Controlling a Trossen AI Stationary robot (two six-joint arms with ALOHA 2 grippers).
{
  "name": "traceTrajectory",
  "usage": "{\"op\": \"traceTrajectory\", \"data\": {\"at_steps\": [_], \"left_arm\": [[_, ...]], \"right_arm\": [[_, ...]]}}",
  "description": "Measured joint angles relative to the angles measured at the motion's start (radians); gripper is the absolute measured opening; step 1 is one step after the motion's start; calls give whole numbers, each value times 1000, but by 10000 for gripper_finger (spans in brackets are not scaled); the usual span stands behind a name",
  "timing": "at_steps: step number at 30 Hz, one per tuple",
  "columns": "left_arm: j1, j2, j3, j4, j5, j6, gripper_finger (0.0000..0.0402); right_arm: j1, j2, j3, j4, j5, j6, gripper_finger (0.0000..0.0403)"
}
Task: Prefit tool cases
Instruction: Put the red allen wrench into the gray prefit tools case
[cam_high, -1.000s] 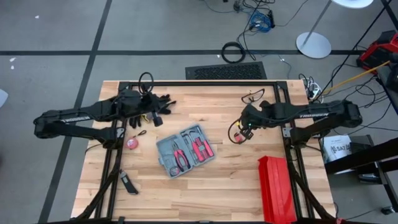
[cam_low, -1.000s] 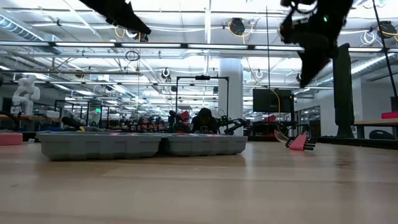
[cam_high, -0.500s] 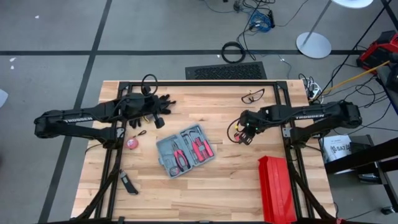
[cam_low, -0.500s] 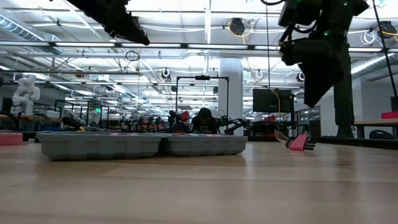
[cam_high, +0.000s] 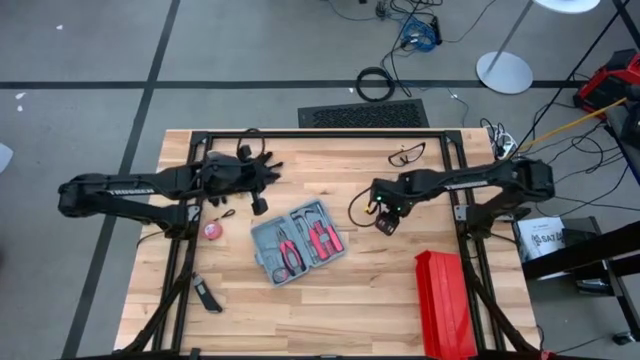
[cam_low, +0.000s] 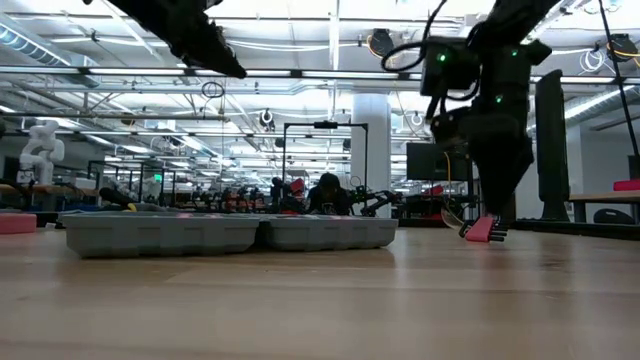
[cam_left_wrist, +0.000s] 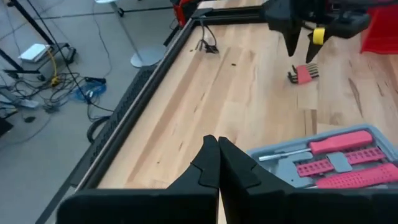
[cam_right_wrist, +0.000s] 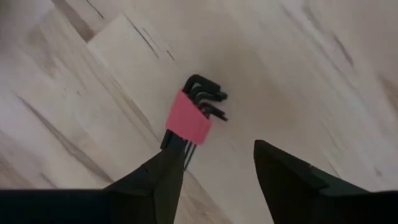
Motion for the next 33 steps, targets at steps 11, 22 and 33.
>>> {"op": "traceTrajectory", "data": {"at_steps": [11, 22, 33], "left_arm": [[-11, 117, 0, 12, 0, -27, 0], [-10, 155, 0, 20, -46, -26, 0], [-81, 153, 0, -46, -8, -52, 0]], "right_arm": [[0, 144, 0, 132, -2, -70, 179], [0, 81, -1, 157, -38, -49, 18], [59, 22, 0, 866, -368, 75, 17]]}}
